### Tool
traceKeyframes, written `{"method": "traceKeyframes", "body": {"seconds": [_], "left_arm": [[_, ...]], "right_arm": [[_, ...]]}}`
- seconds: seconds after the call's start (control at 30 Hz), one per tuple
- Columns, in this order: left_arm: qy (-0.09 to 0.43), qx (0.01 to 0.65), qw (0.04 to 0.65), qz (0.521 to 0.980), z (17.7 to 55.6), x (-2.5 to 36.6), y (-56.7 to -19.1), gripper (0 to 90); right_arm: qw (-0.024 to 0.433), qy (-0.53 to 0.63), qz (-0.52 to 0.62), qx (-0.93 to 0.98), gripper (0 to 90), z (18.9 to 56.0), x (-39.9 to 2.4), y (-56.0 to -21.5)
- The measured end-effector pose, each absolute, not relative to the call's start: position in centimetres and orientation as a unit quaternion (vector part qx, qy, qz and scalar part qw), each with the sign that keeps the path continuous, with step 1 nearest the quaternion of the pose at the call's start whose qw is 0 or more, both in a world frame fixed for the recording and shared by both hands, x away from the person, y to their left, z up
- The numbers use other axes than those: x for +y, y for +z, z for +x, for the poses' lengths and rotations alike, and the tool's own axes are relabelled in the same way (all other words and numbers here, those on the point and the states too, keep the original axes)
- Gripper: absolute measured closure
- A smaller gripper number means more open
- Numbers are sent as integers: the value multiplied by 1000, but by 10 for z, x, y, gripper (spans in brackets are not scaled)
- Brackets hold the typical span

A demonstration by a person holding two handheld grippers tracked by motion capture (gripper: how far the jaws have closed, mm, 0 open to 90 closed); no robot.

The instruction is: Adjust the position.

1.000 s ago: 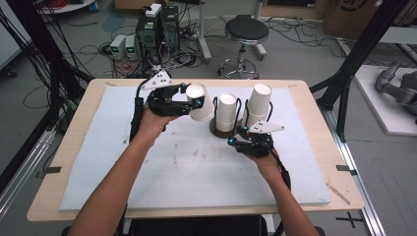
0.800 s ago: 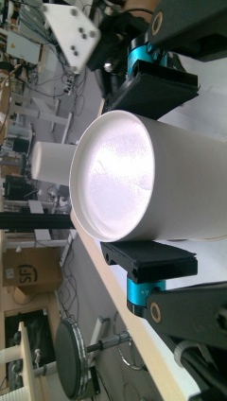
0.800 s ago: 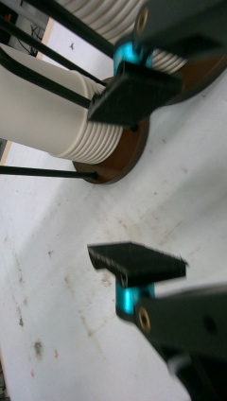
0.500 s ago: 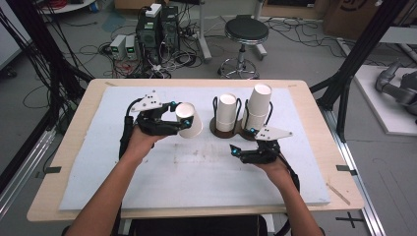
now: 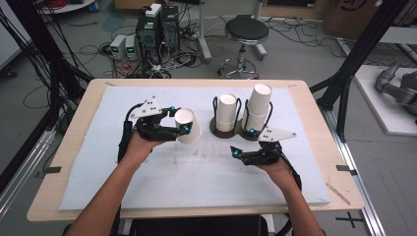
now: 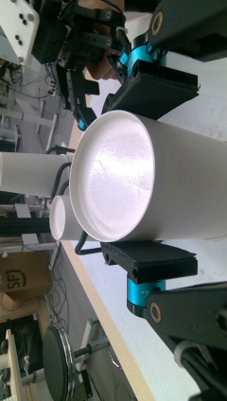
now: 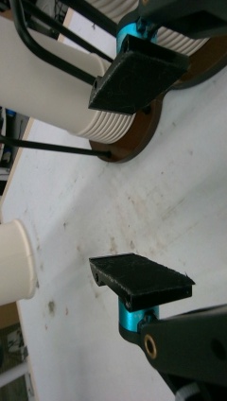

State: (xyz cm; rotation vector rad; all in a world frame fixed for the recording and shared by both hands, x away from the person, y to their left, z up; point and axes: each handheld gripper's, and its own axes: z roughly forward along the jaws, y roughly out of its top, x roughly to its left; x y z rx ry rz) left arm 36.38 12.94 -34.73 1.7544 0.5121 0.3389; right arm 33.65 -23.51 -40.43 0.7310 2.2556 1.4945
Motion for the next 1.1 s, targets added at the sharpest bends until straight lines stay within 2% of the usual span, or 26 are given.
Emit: {"method": "traceKeyframes", "body": {"seconds": [0.6,1.1], "left_arm": [[143,237,601,750,341,128,-363,345],[114,199,611,758,335,116,-364,349]], "right_arm": [[163,530,219,803,213,323,-229,-401],[120,563,188,796,211,319,-220,-398]]}}
